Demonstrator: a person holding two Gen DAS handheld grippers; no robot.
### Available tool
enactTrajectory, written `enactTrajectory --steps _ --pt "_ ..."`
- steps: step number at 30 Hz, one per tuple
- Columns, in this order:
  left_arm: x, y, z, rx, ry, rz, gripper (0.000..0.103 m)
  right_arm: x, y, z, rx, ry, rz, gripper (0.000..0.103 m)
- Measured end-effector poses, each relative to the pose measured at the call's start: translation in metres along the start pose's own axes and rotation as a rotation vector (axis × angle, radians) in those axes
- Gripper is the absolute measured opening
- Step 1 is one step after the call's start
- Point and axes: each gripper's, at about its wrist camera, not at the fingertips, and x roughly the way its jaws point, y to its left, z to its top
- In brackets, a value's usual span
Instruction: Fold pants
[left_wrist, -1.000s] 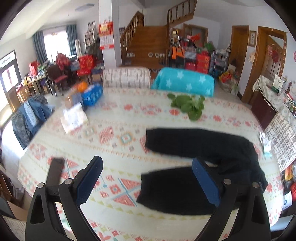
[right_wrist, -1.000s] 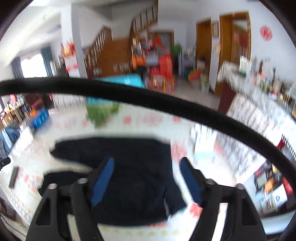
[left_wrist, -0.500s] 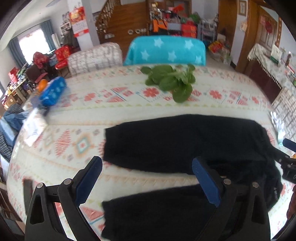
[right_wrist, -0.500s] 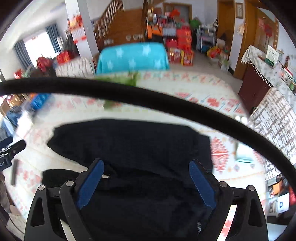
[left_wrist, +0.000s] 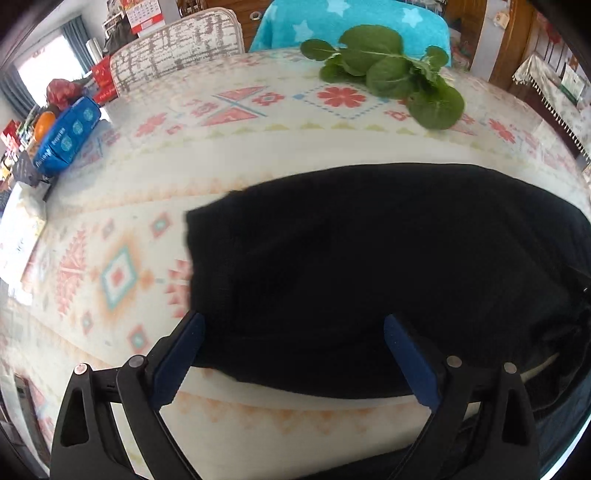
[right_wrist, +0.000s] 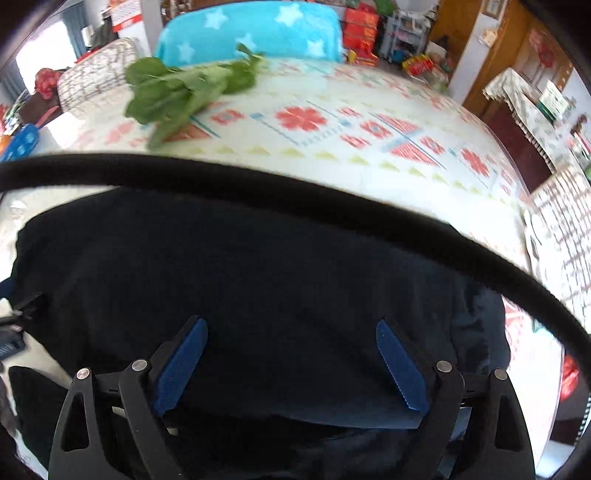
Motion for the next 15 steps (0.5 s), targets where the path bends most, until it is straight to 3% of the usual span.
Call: enactTrajectory --steps 9,15 --pt "0.002 0.059 -0.005 -0.129 0.057 -0.066 0.098 -0.001 -0.069 -0.007 0.074 0.04 -0.151 0.095" --pt "-0.03 0.08 0.014 -0.192 -0.035 -0.09 0.098 -0.024 -0.119 0.006 0.173 -0.026 -0.15 0.095"
